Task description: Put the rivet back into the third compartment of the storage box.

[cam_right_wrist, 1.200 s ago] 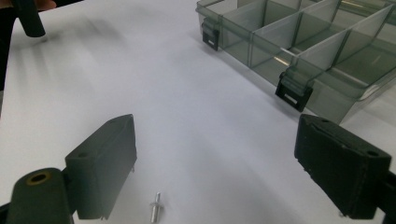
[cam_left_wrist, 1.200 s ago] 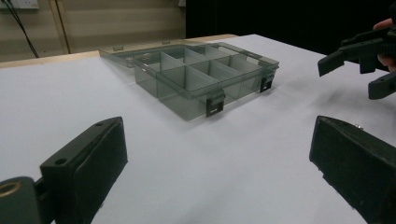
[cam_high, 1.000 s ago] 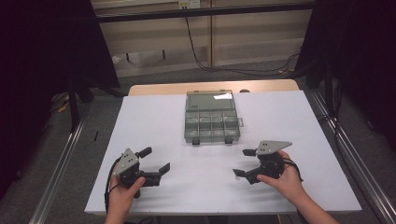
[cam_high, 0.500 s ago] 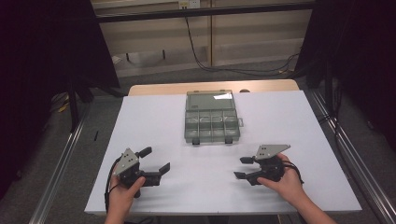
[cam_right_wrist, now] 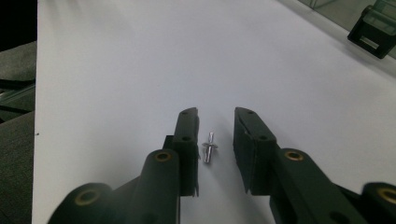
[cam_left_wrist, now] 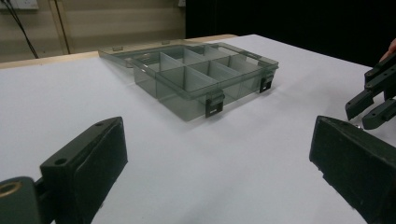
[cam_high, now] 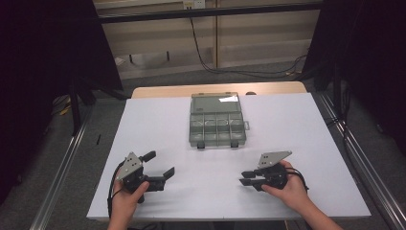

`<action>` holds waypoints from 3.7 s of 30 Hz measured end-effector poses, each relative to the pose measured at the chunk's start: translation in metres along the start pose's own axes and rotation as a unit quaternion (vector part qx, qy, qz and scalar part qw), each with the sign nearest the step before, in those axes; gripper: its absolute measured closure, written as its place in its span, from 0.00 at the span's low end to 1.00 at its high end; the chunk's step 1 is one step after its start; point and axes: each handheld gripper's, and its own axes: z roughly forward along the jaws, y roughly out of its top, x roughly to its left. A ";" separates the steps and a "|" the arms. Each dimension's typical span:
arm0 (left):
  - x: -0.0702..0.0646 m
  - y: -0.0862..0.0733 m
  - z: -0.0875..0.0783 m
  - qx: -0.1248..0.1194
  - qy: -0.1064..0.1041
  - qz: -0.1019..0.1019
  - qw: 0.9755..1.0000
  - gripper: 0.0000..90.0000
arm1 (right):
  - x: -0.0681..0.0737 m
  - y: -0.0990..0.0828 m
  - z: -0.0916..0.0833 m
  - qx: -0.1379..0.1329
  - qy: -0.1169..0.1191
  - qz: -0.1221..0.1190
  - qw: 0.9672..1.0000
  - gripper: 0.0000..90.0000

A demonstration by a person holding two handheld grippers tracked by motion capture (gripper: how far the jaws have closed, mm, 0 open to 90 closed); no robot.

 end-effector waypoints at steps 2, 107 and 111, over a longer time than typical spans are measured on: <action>0.000 0.000 0.000 0.000 0.000 -0.001 1.000 0.05 | 0.000 0.000 0.001 0.003 -0.002 -0.002 1.000 0.83; 0.000 0.000 0.000 -0.005 -0.002 -0.005 1.000 0.05 | -0.056 0.066 0.005 -0.117 -0.095 0.064 0.986 0.93; 0.001 0.000 0.000 -0.002 -0.003 -0.002 1.000 0.05 | -0.060 0.068 0.006 -0.120 -0.098 0.069 0.985 0.93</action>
